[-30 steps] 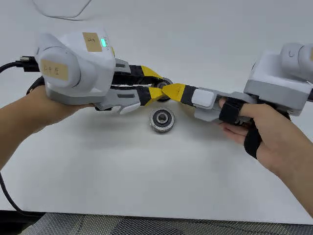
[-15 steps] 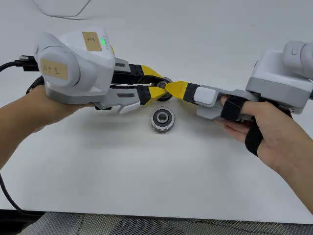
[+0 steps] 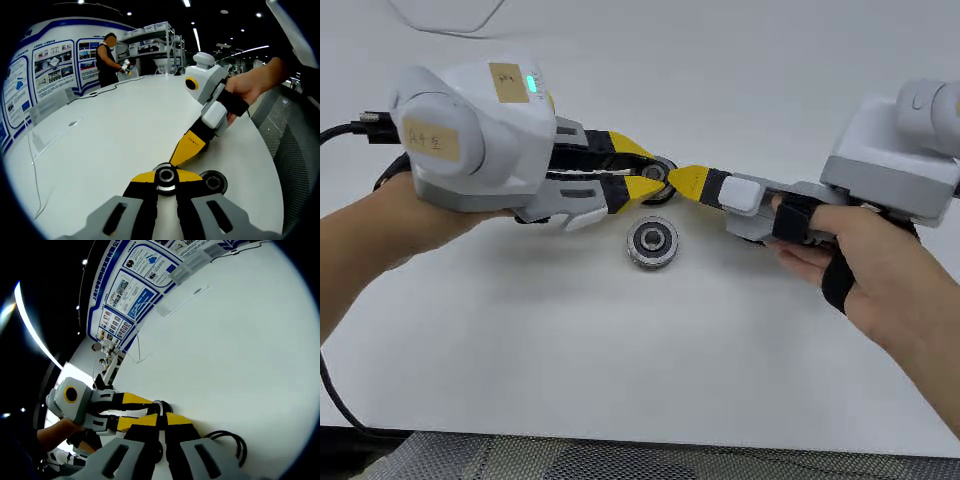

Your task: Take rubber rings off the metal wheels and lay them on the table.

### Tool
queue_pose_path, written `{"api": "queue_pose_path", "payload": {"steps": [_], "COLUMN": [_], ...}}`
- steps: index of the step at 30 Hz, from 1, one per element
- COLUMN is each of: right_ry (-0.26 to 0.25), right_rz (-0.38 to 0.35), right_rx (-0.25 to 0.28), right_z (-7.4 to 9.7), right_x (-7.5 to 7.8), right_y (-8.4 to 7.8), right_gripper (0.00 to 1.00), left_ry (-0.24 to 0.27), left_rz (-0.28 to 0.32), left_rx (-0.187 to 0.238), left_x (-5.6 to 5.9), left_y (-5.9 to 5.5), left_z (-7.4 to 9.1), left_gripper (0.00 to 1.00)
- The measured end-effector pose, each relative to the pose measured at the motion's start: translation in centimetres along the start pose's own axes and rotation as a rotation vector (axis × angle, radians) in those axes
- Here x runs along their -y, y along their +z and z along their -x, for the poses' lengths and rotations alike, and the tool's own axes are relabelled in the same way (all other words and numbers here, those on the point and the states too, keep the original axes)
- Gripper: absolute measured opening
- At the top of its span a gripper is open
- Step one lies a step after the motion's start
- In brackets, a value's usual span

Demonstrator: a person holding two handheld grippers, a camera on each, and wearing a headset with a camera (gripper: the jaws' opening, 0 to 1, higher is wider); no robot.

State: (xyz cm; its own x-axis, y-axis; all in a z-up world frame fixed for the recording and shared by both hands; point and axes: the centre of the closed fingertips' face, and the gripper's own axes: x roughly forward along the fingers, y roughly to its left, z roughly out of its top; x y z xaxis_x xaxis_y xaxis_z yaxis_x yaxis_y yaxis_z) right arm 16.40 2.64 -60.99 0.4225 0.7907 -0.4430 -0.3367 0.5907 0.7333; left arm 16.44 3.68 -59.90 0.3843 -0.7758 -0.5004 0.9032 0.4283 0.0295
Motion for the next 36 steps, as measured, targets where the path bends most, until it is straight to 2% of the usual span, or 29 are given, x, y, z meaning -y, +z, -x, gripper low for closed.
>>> {"api": "queue_pose_path", "payload": {"steps": [7,24,36], "right_ry": [-0.025,-0.085,-0.063], "right_rz": [0.036,0.026,0.013], "right_rx": [-0.017,-0.041,-0.041], "right_z": [-0.12,0.26,0.41], "right_x": [-0.15,-0.08,-0.62], "right_y": [0.08,0.21,0.25], "right_gripper": [0.05,0.01,0.0], "left_ry": [0.001,0.008,0.012], "left_rz": [-0.001,-0.004,-0.011], "left_rx": [-0.001,-0.002,-0.002], "left_x": [0.0,0.1,0.16], "left_y": [-0.02,-0.04,-0.03], "left_z": [0.02,0.09,0.13], "left_gripper": [0.12,0.12,0.12]}}
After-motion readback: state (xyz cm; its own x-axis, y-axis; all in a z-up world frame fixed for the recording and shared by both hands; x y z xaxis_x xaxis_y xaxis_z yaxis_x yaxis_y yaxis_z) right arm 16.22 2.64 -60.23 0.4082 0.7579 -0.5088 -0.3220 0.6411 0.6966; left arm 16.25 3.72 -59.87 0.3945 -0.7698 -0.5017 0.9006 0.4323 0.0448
